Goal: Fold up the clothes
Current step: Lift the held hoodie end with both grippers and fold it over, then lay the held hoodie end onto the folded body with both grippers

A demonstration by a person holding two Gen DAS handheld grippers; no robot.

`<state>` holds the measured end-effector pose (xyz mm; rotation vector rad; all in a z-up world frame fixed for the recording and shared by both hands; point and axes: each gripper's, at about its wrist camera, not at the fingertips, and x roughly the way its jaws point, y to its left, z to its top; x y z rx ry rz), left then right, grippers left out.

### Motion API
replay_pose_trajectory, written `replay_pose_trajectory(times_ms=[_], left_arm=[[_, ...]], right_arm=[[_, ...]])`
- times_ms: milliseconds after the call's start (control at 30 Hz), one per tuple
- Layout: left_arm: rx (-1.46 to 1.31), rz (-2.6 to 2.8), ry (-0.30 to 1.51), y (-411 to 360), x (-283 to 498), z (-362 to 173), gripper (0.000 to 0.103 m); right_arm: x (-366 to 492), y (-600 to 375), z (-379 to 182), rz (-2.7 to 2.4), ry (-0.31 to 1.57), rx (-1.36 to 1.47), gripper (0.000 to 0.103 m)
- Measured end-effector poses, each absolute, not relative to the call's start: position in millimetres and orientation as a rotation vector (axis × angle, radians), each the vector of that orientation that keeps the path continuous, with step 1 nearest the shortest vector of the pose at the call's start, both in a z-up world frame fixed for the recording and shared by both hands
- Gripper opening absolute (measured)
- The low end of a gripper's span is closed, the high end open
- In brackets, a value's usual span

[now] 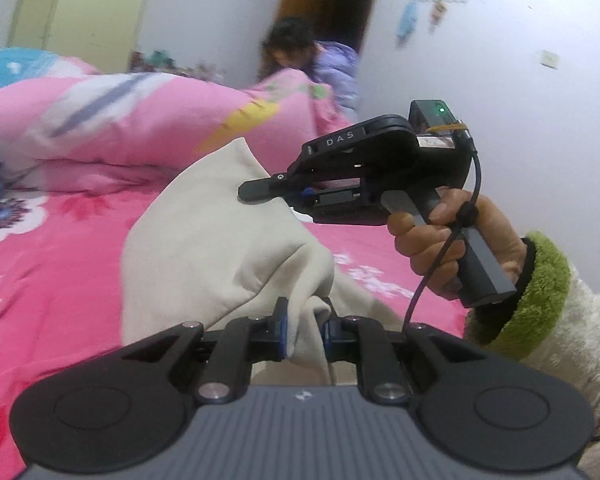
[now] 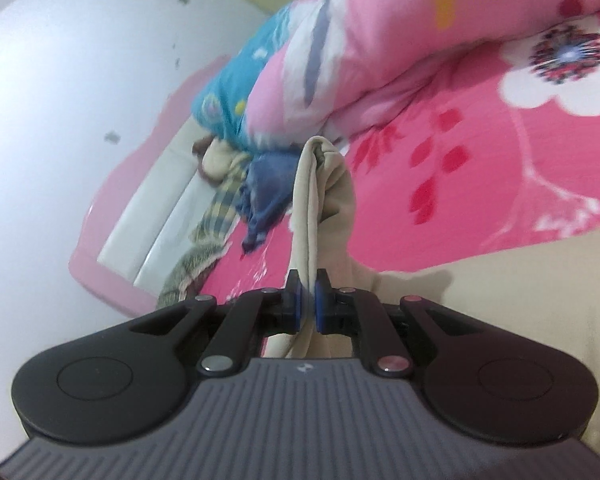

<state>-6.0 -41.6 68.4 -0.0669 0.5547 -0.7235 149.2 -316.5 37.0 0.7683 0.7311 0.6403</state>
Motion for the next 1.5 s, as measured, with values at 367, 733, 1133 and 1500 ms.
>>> replay_pose_trajectory(times_ms=[367,733,1133,1500], left_arm=[[0.047,-0.853,0.651,-127.9,-3.7,53.0,0.016],[-0.015,-0.812,0.69,-126.5,20.2,46.3,0.016],[-0.219,-0.781,0.642,-91.9,43.1,73.8,0.016],[-0.308,-0.821,0.618,-68.4,39.1,71.8,0.017]], right_arm=[[116.7,-398.2,-8.1,0.54,0.689,0.899,0.004],[78.9,-436.9,-54.6,0.483,0.677,1.042,0.036],[69.0,-358.6,-44.4,0.567,0.758,0.747,0.042],[82.7,-313.0,-54.1,0.552,0.862,0.638,0.021]])
